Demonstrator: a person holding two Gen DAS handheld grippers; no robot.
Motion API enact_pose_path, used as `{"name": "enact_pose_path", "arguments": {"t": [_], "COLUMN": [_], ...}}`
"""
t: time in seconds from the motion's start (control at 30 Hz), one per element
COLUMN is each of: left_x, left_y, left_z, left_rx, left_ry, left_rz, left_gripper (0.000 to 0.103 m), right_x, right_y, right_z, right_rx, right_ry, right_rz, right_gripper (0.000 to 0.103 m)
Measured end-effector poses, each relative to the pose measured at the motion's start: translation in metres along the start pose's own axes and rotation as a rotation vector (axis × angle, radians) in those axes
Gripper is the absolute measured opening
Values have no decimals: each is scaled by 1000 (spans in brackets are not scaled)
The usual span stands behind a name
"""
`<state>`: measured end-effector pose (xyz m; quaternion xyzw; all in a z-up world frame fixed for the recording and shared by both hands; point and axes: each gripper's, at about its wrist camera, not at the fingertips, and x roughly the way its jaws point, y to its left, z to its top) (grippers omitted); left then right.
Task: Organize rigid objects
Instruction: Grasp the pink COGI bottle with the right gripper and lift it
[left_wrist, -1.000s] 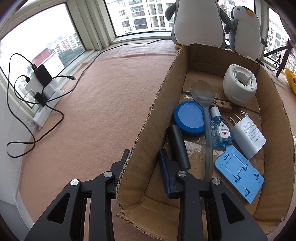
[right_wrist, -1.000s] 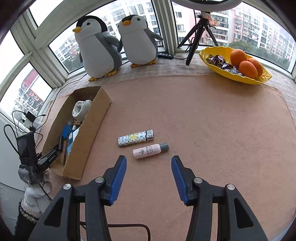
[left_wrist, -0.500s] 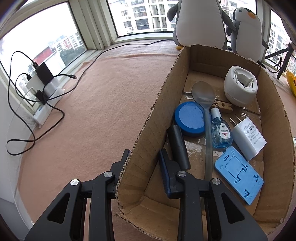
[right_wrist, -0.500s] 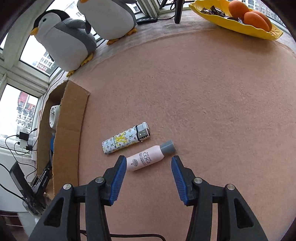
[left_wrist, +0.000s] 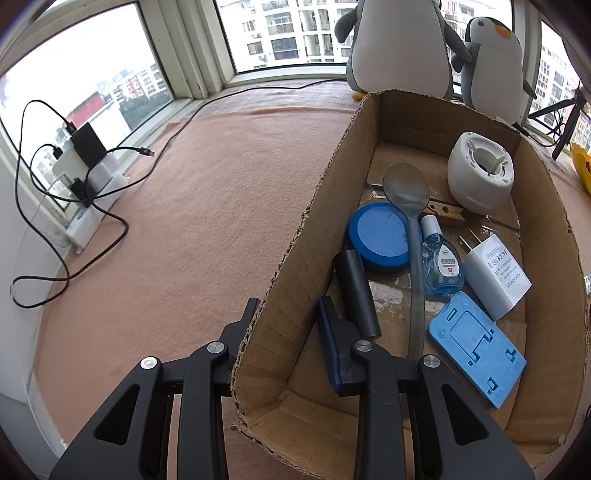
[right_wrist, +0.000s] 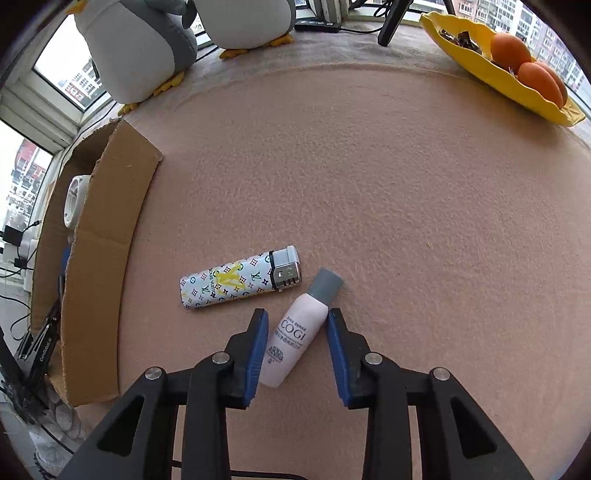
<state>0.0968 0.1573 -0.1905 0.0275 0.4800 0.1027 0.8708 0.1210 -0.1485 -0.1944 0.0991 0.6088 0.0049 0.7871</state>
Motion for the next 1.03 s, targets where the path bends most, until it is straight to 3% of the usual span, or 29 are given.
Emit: {"name": "enact_pose_path", "arguments": {"t": [0.17, 0.7, 1.03], "left_x": [0, 1, 1], "left_y": [0, 1, 1], "left_z": [0, 1, 1], "left_rx": [0, -14, -16], "left_ry": [0, 7, 8], "left_rz": [0, -4, -4], "left_gripper": [28, 28, 28], "right_x": [-1, -38, -59], "right_y": [2, 2, 49], "right_z": [-5, -17, -6], "right_rx": [-92, -148, -231], "right_ry": [-3, -93, -154], "right_rz": [-40, 31, 82], "right_gripper": [18, 18, 18]}}
